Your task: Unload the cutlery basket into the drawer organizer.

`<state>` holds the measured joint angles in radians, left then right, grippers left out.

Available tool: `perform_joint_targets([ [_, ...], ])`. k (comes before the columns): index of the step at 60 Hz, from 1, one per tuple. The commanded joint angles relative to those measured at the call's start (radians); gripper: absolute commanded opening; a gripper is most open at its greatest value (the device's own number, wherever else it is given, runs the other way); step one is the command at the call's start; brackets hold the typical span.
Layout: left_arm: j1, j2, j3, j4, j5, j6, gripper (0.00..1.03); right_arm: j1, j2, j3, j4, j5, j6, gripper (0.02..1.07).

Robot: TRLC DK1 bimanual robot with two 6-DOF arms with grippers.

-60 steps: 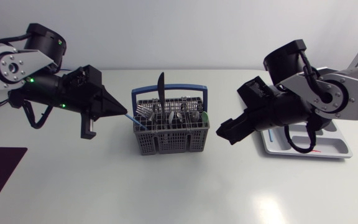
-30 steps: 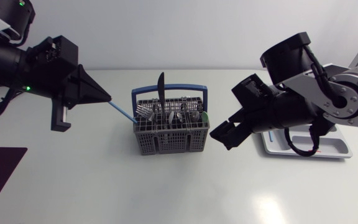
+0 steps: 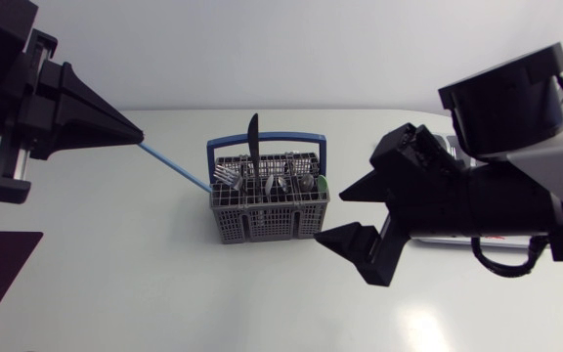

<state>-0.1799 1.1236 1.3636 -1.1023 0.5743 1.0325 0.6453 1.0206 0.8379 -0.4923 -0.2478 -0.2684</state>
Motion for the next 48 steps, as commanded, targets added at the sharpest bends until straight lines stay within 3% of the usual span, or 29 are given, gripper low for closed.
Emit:
perform_joint_targets([
  [1,0.008,-0.001,-0.012,-0.024,0.061,-0.055,0.06,0.014,-0.043,-0.049,-0.006,-0.018,-0.038,1.0],
  [13,-0.039,0.05,-0.092,-0.022,0.203,-0.106,0.06,0.027,-0.086,-0.094,-0.014,-0.068,-0.069,1.0],
  [32,-0.21,0.231,-0.133,-0.013,0.286,-0.101,0.06,0.025,-0.082,-0.148,0.024,-0.145,-0.095,0.99],
  [48,-0.302,0.355,-0.063,-0.007,0.334,-0.104,0.06,0.013,-0.054,-0.174,0.06,-0.211,-0.094,0.99],
])
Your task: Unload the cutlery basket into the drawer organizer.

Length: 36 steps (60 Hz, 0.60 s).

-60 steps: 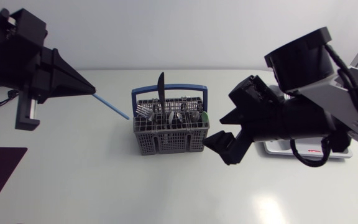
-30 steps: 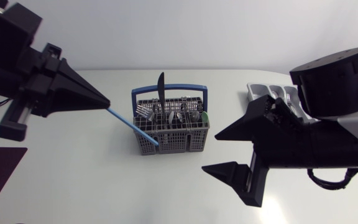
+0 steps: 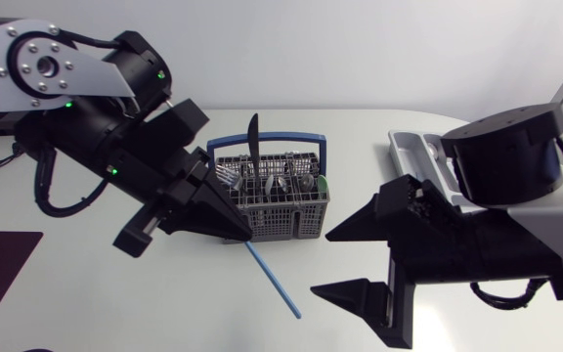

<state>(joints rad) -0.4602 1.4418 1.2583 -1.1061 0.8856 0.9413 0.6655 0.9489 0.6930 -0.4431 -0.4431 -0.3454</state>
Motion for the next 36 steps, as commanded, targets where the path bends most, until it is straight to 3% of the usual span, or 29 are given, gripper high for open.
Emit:
perform_joint_targets([
  [1,-0.028,0.046,0.052,-0.003,0.026,-0.013,0.06,-0.007,0.019,-0.03,0.012,-0.022,-0.017,0.98],
  [17,-0.063,0.101,0.11,0.018,0.047,-0.044,0.06,-0.009,0.068,-0.033,0.015,-0.083,-0.003,0.93],
  [24,-0.075,0.111,0.124,0.043,0.047,-0.067,0.06,-0.009,0.105,-0.03,0.018,-0.086,0.006,0.86],
  [36,-0.075,0.114,0.133,0.051,0.047,-0.07,0.06,-0.009,0.137,-0.024,0.041,-0.086,0.025,0.67],
])
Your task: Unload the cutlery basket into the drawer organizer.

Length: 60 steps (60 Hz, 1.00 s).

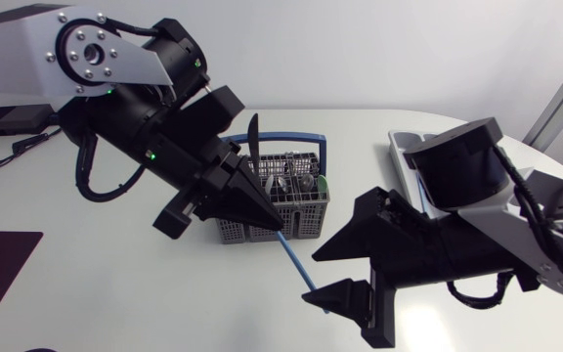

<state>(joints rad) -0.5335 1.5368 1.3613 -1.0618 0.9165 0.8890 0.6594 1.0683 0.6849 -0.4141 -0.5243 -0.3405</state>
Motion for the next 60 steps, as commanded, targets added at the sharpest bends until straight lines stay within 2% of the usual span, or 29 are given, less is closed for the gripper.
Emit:
perform_joint_targets([
  [1,0.0,0.019,0.028,0.006,0.016,-0.018,0.06,-0.004,0.019,-0.015,0.014,-0.005,0.023,0.64],
  [7,0.003,0.017,0.025,0.006,0.016,-0.016,0.06,0.0,0.03,-0.012,0.015,-0.005,0.028,0.53],
  [16,0.015,0.011,0.019,0.008,0.016,-0.01,0.06,0.003,0.036,-0.001,0.015,-0.005,0.043,0.32],
  [21,0.023,0.008,0.016,0.008,0.016,-0.009,0.06,0.005,0.044,0.004,0.017,-0.005,0.051,0.16],
  [35,0.024,0.0,0.007,0.011,0.016,-0.004,0.06,0.011,0.058,0.004,0.011,0.001,0.054,0.09],
  [52,0.033,-0.02,0.018,0.019,0.016,-0.016,0.09,0.029,0.045,0.015,-0.018,0.018,0.052,0.08],
  [54,0.036,-0.026,0.018,0.02,0.016,-0.016,0.14,0.026,0.045,0.016,-0.023,0.018,0.052,0.08],
  [58,0.044,-0.04,0.027,0.025,0.016,-0.022,0.32,0.026,0.044,0.015,-0.029,0.021,0.052,0.08],
  [59,0.05,-0.043,0.033,0.028,0.016,-0.027,0.4,0.026,0.044,0.015,-0.032,0.021,0.051,0.08],
  [60,0.052,-0.044,0.035,0.031,0.016,-0.03,0.42,0.026,0.044,0.013,-0.038,0.021,0.049,0.08],
])
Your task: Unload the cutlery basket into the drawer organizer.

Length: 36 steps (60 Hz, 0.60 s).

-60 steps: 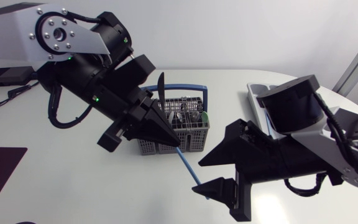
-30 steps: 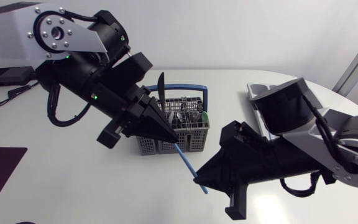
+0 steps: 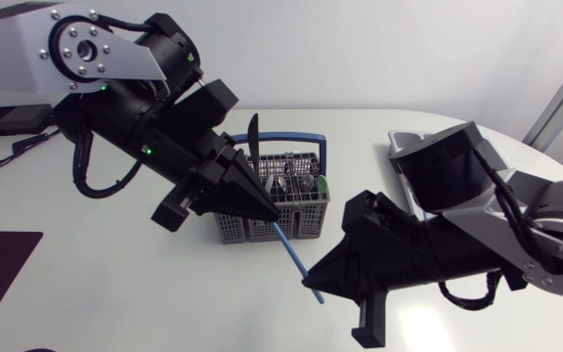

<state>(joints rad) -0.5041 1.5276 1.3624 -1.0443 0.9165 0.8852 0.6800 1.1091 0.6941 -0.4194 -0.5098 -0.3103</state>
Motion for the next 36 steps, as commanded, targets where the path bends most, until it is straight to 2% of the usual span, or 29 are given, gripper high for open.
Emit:
perform_joint_targets([
  [1,0.029,-0.04,0.044,0.024,0.016,-0.042,0.52,0.006,0.003,0.004,-0.035,0.007,0.017,0.08],
  [5,0.055,-0.047,0.07,0.043,0.015,-0.075,0.73,0.001,0.0,-0.001,-0.051,0.013,0.011,0.08],
  [9,0.084,-0.053,0.106,0.07,0.013,-0.12,0.81,-0.013,-0.008,-0.008,-0.073,0.025,0.005,0.08],
  [14,0.133,-0.061,0.153,0.095,0.008,-0.169,0.83,-0.045,-0.034,-0.024,-0.101,0.04,-0.009,0.08],
  [22,0.193,-0.103,0.161,0.188,-0.082,-0.235,0.84,-0.165,-0.08,-0.042,-0.151,0.045,-0.046,0.08],
  [28,0.239,-0.116,0.15,0.198,-0.117,-0.233,0.85,-0.28,-0.106,-0.039,-0.179,0.042,-0.067,0.08],
  [36,0.246,-0.164,0.078,0.228,-0.246,-0.209,0.85,-0.415,-0.114,-0.024,-0.188,0.044,-0.082,0.08],
])
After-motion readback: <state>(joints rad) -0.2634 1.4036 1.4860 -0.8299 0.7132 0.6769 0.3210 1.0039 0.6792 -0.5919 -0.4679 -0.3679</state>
